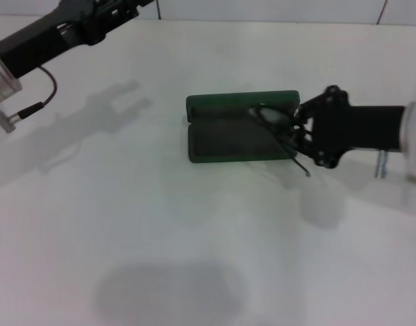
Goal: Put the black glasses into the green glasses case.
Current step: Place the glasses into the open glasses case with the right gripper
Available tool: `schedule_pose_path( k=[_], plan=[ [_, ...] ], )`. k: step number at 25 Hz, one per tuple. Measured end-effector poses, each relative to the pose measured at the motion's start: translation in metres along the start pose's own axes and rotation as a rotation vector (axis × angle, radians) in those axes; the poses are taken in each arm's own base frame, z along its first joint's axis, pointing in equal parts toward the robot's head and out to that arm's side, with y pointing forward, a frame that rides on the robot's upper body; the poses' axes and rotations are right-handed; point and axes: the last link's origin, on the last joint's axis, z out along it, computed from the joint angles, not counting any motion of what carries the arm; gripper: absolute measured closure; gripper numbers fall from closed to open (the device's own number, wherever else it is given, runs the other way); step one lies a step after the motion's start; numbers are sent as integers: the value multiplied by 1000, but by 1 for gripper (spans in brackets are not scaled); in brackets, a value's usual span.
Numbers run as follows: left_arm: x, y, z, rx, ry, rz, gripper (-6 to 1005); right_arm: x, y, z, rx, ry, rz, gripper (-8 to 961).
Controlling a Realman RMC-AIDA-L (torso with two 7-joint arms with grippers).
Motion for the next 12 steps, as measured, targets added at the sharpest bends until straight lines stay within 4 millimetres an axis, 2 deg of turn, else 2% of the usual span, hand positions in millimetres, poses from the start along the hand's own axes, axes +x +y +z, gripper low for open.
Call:
schedule_pose_path(
  k=[12],
  plan=[
    [0, -6, 17, 22, -24, 4, 362, -8, 2, 45, 144, 165, -264, 847]
  ],
)
